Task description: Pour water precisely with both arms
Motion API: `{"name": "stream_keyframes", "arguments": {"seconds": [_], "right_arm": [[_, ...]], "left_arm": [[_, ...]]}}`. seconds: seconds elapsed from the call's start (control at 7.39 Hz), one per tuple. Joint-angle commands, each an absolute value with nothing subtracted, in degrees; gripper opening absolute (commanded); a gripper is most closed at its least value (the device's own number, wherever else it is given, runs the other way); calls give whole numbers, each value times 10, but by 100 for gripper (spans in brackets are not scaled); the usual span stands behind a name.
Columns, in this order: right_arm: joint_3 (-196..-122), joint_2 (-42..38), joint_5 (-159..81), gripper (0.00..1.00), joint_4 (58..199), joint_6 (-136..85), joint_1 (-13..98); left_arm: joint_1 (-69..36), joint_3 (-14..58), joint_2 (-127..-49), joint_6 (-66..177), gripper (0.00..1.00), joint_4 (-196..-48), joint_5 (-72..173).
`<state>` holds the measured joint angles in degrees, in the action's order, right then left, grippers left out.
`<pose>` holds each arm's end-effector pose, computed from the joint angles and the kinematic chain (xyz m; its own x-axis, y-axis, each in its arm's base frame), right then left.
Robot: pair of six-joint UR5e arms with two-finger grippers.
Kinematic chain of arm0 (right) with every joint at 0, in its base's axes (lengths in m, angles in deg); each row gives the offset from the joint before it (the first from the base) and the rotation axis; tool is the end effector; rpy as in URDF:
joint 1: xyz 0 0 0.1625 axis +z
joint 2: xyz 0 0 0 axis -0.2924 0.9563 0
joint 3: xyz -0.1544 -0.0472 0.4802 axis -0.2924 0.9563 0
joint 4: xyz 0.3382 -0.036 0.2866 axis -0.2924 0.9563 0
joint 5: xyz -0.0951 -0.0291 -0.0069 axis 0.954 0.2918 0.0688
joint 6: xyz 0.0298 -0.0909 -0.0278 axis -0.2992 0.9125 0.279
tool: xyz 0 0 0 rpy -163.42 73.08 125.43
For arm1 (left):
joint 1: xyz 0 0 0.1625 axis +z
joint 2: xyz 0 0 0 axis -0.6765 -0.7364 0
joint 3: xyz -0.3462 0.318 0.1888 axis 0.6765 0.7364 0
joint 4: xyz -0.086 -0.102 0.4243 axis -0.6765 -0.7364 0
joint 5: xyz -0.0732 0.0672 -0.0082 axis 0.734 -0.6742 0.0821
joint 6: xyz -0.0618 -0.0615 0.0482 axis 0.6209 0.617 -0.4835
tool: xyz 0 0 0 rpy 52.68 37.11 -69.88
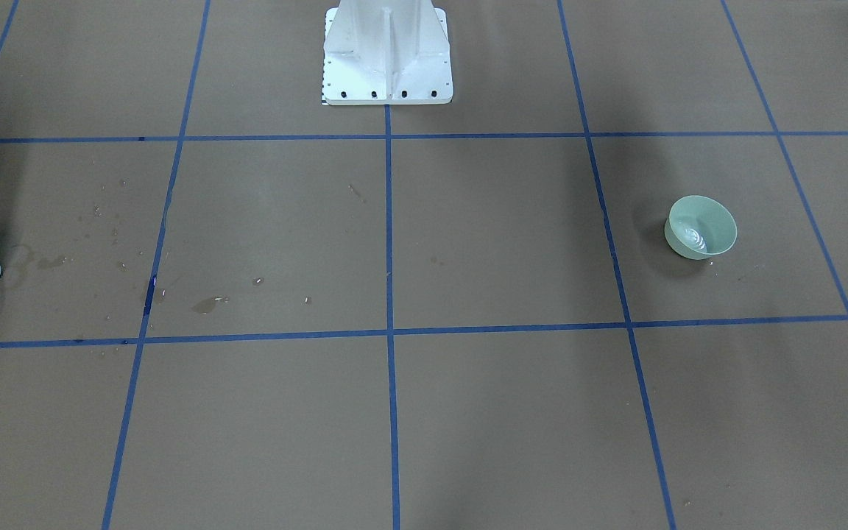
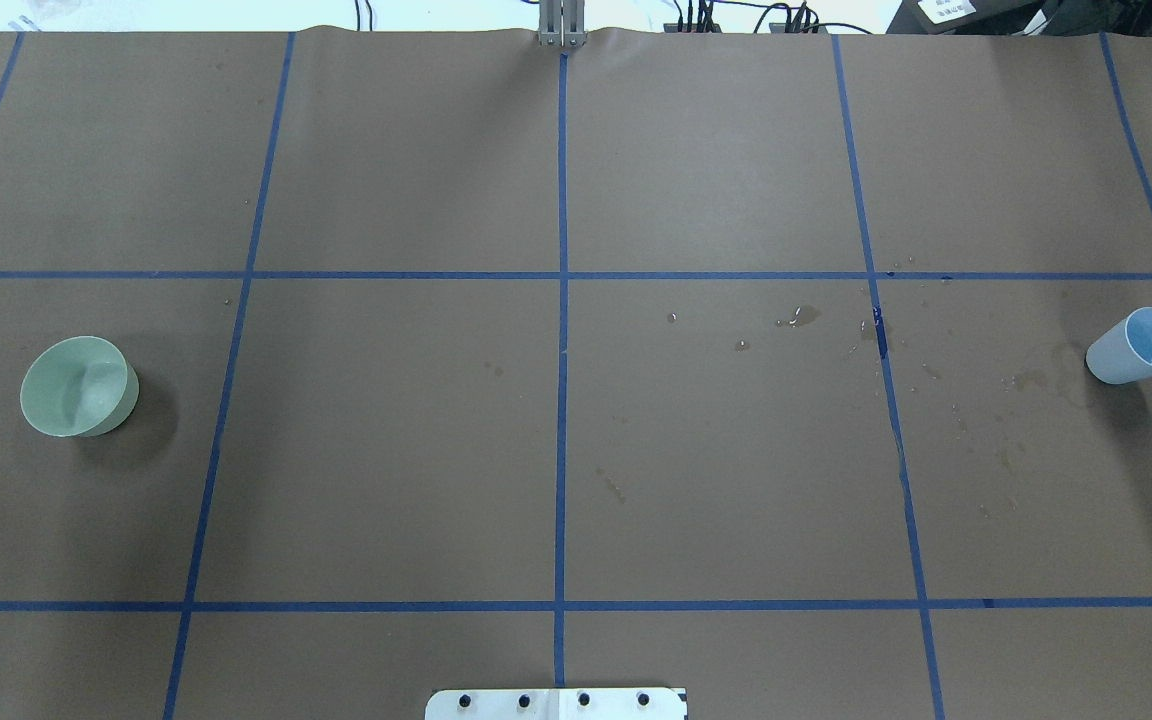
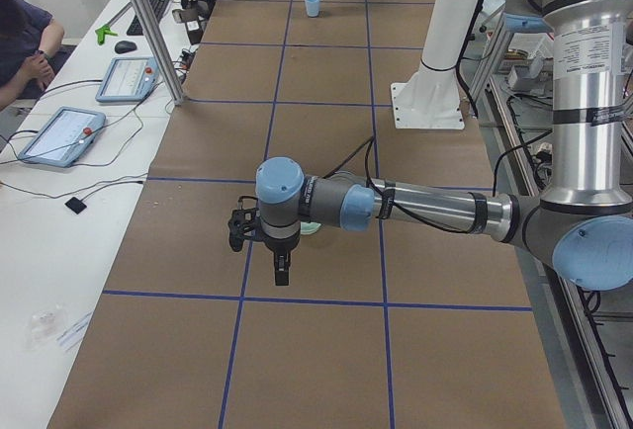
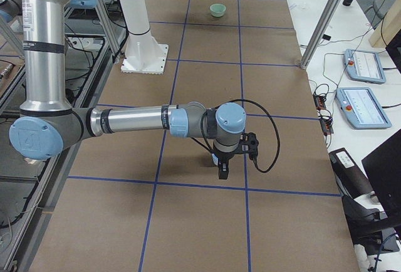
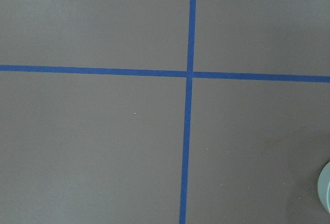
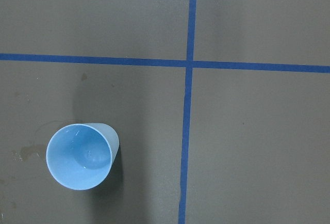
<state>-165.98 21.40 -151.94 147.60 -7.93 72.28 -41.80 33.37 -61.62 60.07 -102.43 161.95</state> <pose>0.0558 -0.4978 0.6842 0.6978 -0.0401 0.7152 0.0261 0.9992 0.0305 -0.0183 -0.4823 0.6725 0.7061 -0.1076 -0.6999 0.1424 0.9898 -0.0085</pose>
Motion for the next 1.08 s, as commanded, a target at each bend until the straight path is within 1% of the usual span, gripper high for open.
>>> {"name": "stream_keyframes", "arguments": {"seconds": [0.0, 0.27, 0.41, 0.54, 0.95], "right_arm": [[-1663, 214, -1522, 100, 1476, -79, 722], [-1663, 216, -1522, 100, 1476, -79, 722], [-1663, 216, -1522, 100, 1476, -79, 723], [-1663, 216, -1521, 100, 1476, -79, 722], [-1663, 218, -1521, 100, 1476, -79, 723]], "left_arm": [[-340, 316, -580, 773, 100, -1190, 1616], [-265, 289, -579, 885, 100, -1305, 1612], [-216, 282, -580, 889, 100, -1330, 1593], [-191, 283, -582, 889, 100, -1338, 1586], [-162, 281, -598, 891, 100, -1338, 1586]]}}
